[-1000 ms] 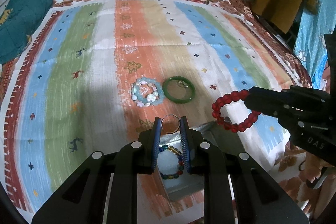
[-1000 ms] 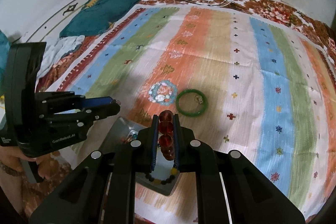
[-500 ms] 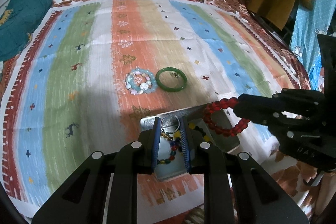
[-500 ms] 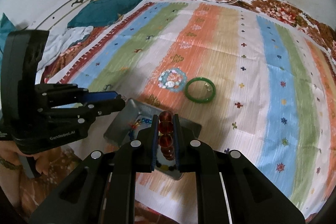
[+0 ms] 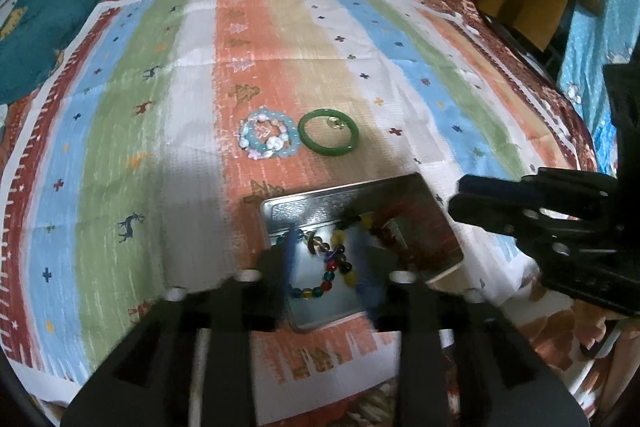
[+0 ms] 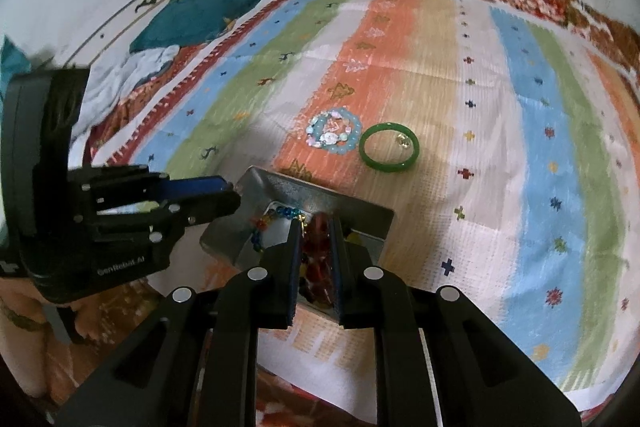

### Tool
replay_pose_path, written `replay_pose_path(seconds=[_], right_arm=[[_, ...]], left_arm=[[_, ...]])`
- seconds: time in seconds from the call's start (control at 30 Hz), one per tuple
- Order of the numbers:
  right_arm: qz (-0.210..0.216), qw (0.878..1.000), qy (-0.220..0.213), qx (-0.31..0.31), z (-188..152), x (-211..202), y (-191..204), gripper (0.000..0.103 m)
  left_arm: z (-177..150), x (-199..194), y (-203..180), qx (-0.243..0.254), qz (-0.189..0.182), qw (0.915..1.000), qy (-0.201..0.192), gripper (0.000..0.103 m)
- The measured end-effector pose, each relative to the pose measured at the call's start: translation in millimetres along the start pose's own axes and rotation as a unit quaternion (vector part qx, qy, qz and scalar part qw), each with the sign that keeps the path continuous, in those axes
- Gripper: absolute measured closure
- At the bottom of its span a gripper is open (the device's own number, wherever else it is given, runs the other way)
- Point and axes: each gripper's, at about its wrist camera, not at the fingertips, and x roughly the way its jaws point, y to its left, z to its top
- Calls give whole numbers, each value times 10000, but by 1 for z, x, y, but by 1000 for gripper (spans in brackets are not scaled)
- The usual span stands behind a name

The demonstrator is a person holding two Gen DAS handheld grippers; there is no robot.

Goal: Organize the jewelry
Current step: 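Open both tools to drop the items into the tin, then move both open tools toward the light-blue bracelet and green bangle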

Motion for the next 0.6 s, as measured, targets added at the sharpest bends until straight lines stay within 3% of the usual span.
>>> replay_pose_path(seconds=[0.03, 0.37, 0.6], right_arm=[[18, 10000, -57, 31, 1, -2, -2, 59], [-180, 9993, -41, 333, 8, 2, -22, 51], [-334, 9983, -27, 483, 18, 9, -37, 44]], left_arm=[[1, 0, 2, -48, 14, 10000, -10, 59], [8, -3, 32, -755, 180, 9968, -167, 40], [15, 3, 45, -944, 384, 9947, -156, 31]])
